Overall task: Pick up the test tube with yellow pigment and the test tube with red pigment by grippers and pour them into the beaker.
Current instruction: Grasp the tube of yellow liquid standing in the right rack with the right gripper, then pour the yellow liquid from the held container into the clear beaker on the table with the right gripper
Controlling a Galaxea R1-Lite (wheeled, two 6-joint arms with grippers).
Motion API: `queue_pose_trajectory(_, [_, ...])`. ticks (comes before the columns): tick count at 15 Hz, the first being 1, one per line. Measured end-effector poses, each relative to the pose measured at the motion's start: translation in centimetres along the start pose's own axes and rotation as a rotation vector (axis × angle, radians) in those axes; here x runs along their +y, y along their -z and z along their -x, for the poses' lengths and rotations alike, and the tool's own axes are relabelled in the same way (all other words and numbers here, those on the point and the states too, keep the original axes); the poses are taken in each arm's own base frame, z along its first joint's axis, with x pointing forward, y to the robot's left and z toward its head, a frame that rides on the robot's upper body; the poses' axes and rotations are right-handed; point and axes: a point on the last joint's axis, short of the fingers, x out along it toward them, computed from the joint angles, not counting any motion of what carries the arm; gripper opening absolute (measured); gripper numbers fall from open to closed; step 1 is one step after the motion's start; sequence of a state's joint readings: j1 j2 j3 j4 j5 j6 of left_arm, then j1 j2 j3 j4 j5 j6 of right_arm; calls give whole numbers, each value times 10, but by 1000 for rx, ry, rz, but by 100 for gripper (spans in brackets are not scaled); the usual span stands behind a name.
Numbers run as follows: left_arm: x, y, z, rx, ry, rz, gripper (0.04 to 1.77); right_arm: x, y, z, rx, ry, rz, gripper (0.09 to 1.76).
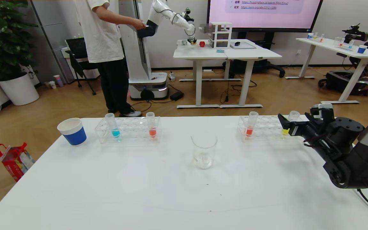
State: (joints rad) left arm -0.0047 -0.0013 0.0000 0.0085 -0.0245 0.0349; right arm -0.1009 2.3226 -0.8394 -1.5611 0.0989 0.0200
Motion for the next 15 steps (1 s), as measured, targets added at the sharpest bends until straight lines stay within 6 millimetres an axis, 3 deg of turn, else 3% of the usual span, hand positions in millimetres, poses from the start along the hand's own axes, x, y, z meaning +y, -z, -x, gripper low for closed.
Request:
queue_pose_trajectory(5, [0,0,0,0,0,0,175,-1,8,-10,-8,-18,3,172])
queue_pose_trajectory(6, [0,0,0,0,0,0,175,-1,9,-10,-6,-19,2,157])
queue_pose_trajectory(7, [0,0,0,0,0,0,175,-1,10,-10,-4,-19,2,128])
queue_pose_trajectory(9, [0,0,0,0,0,0,175,0,10,-11,-3,-23,2,45])
queue_pose_trajectory(10, [0,0,0,0,0,0,175,0,10,-11,-4,-22,2,36])
queue_pose_trajectory(11, [0,0,0,0,0,0,175,0,10,-11,-6,-21,2,58])
queue_pose_trajectory(15, [0,0,0,0,0,0,175,0,7,-10,-13,-21,3,50])
